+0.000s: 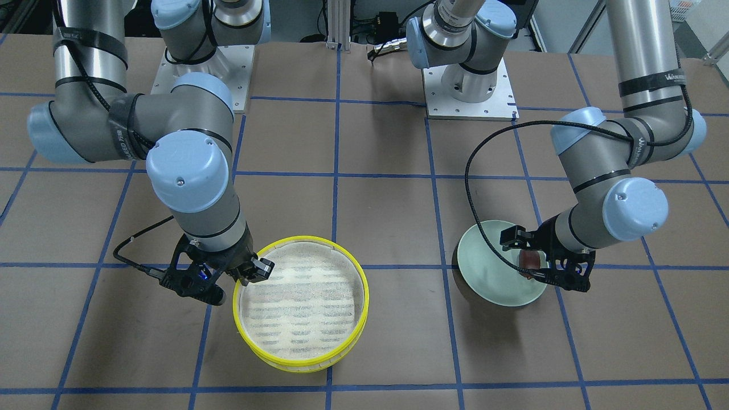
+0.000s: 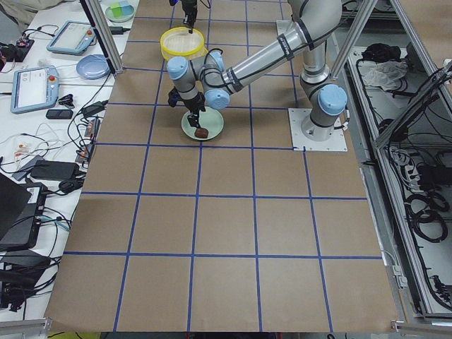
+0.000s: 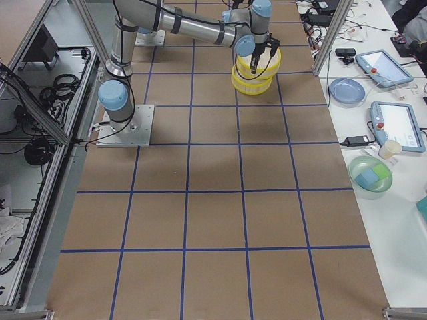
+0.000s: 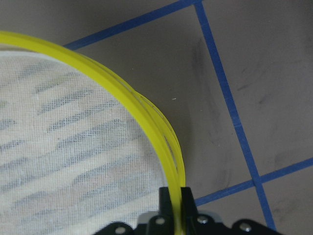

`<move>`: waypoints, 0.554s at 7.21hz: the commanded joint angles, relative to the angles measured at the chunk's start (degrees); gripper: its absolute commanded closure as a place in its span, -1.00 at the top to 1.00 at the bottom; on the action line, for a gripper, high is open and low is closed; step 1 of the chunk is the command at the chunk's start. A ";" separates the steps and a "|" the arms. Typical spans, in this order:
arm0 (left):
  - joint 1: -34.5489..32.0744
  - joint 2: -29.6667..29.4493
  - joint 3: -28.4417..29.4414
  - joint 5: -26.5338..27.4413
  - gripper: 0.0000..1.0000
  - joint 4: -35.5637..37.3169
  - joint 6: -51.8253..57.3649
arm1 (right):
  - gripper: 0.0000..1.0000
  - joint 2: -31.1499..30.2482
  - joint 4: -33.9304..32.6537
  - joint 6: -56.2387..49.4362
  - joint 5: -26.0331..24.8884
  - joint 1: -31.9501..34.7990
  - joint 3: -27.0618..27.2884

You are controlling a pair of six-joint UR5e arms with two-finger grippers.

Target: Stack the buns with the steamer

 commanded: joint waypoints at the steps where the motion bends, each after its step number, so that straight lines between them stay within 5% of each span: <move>1: 0.06 -2.67 -0.11 0.06 0.96 3.59 1.05 | -1.00 -0.22 0.03 -0.13 -0.53 0.01 1.87; 4: 0.23 -3.73 1.03 4.37 0.94 4.31 0.79 | -1.00 -0.31 0.03 -0.40 -0.71 0.01 2.41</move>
